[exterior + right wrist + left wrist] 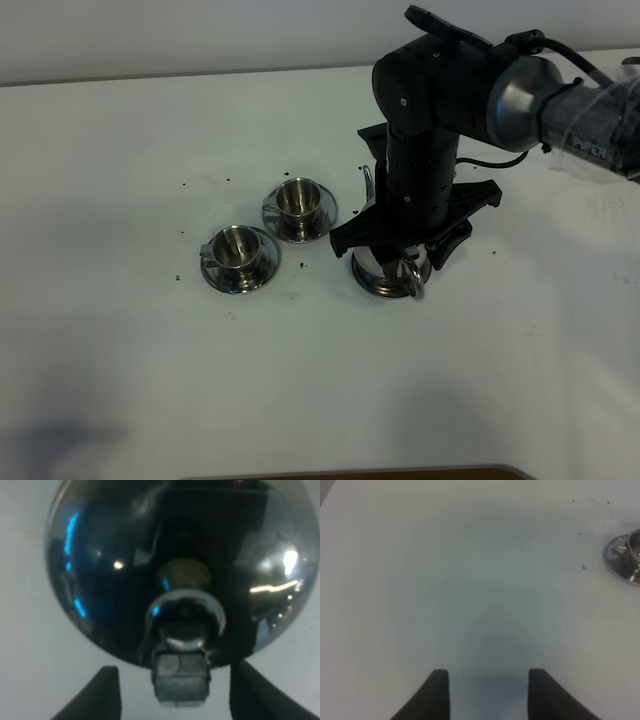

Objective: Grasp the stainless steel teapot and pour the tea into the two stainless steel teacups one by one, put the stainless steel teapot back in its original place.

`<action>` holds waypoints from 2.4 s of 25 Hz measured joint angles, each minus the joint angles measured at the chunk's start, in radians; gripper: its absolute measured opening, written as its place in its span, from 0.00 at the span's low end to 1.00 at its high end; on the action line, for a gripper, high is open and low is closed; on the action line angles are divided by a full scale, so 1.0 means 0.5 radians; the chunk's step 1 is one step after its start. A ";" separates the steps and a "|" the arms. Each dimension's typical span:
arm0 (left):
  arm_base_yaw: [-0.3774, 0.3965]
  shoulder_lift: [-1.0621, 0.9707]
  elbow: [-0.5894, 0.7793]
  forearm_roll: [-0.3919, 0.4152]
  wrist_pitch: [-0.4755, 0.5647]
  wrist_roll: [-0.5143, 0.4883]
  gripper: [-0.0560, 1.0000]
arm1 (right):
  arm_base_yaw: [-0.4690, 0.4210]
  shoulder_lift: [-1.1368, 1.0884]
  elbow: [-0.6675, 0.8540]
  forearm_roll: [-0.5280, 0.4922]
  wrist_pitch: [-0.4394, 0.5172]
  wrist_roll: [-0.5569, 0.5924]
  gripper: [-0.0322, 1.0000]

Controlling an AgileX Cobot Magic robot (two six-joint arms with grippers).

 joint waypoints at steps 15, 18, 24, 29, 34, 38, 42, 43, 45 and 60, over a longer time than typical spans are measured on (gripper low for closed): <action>0.000 0.000 0.000 -0.001 0.000 0.001 0.46 | 0.000 0.073 0.000 -0.104 -0.015 0.064 0.49; 0.000 0.000 0.000 -0.001 0.000 0.004 0.46 | 0.000 0.088 -0.001 -0.104 -0.029 0.076 0.49; 0.000 0.000 0.000 -0.001 0.000 0.004 0.46 | 0.000 0.092 -0.001 -0.114 -0.071 0.076 0.49; 0.000 0.000 0.000 -0.001 0.000 0.004 0.46 | 0.000 0.092 -0.001 -0.140 -0.078 0.076 0.48; 0.000 0.000 0.000 -0.001 0.000 0.004 0.46 | 0.000 0.092 -0.001 -0.151 -0.078 0.076 0.38; 0.000 0.000 0.000 -0.001 0.000 0.004 0.46 | 0.000 0.092 -0.001 -0.155 -0.084 0.080 0.24; 0.000 0.000 0.000 -0.001 0.000 0.004 0.46 | 0.000 0.092 -0.001 -0.155 -0.084 0.077 0.22; 0.000 0.000 0.000 -0.001 0.000 0.004 0.46 | 0.000 0.092 -0.001 -0.155 -0.084 0.076 0.22; 0.000 0.000 0.000 -0.001 0.000 0.004 0.46 | 0.000 0.092 -0.001 -0.155 -0.084 0.072 0.22; 0.000 0.000 0.000 -0.001 0.000 0.000 0.46 | 0.023 0.092 -0.001 -0.204 -0.082 0.054 0.22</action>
